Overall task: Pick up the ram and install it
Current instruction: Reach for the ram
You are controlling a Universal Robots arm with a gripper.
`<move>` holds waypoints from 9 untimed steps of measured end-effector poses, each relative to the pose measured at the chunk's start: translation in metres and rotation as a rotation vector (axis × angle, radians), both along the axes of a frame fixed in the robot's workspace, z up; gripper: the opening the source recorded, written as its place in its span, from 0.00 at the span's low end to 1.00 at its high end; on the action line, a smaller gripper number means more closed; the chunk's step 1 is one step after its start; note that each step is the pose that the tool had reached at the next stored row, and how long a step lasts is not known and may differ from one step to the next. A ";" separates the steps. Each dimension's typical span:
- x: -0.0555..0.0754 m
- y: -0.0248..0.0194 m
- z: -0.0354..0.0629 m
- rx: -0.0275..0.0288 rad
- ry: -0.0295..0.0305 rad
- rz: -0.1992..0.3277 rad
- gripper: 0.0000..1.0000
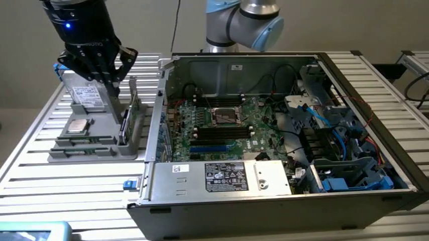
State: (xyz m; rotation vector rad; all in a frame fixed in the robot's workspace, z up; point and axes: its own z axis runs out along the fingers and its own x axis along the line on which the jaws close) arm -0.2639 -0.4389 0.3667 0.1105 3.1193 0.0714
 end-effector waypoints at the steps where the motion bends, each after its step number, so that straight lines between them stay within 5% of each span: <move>1: -0.004 0.0000 -0.0005 0.0000 0.0001 0.000 0.11; 9: -0.036 -0.0001 -0.0031 -0.0004 0.0001 0.000 0.11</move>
